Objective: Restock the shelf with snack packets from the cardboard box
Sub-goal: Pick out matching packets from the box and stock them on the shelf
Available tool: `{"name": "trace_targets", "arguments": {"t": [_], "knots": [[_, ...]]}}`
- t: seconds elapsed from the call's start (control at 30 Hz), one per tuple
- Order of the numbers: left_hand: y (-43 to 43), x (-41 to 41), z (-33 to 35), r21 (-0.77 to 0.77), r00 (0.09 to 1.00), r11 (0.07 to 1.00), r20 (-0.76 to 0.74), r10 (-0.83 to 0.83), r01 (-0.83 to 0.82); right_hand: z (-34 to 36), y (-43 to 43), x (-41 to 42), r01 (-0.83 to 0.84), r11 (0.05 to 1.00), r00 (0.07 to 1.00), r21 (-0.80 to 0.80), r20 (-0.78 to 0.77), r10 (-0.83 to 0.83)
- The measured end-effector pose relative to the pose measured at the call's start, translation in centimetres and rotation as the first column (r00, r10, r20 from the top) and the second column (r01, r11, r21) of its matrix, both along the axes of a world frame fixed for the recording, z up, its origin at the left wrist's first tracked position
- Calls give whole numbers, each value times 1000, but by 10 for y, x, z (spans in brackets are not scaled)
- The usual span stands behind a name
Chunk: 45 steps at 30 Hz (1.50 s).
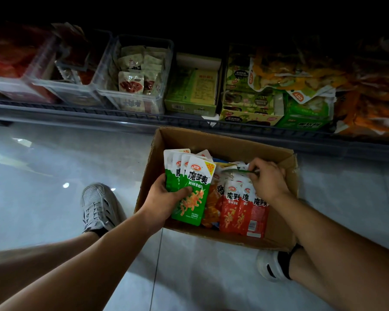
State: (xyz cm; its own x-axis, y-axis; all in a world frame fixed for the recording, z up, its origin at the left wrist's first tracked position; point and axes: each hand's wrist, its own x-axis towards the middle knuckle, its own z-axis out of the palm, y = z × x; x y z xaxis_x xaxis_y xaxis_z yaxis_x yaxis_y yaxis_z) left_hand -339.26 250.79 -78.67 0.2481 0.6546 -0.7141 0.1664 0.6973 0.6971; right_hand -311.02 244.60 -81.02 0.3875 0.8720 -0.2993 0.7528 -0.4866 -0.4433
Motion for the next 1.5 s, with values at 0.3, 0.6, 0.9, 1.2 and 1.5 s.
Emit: {"name": "trace_targets", "arguments": {"t": [0.3, 0.6, 0.9, 1.2, 1.5], "knots": [[1, -1, 8, 10, 999, 999, 31, 33, -34, 93, 32, 5, -85, 996, 932, 2, -353, 80], [-2, -3, 27, 21, 987, 998, 149, -58, 55, 102, 37, -27, -354, 926, 889, -130, -354, 290], [-2, -4, 33, 7, 956, 975, 195, -217, 220, 106, 43, -42, -503, 854, 859, -129, -181, 479], [-4, 7, 32, 22, 970, 983, 161, -184, 183, 91, 35, -69, -353, 932, 915, 81, -179, 362], [6, 16, 51, 51, 974, 998, 224, 29, -41, 87, 17, -84, 269, 945, 651, -184, -689, -319]]}}
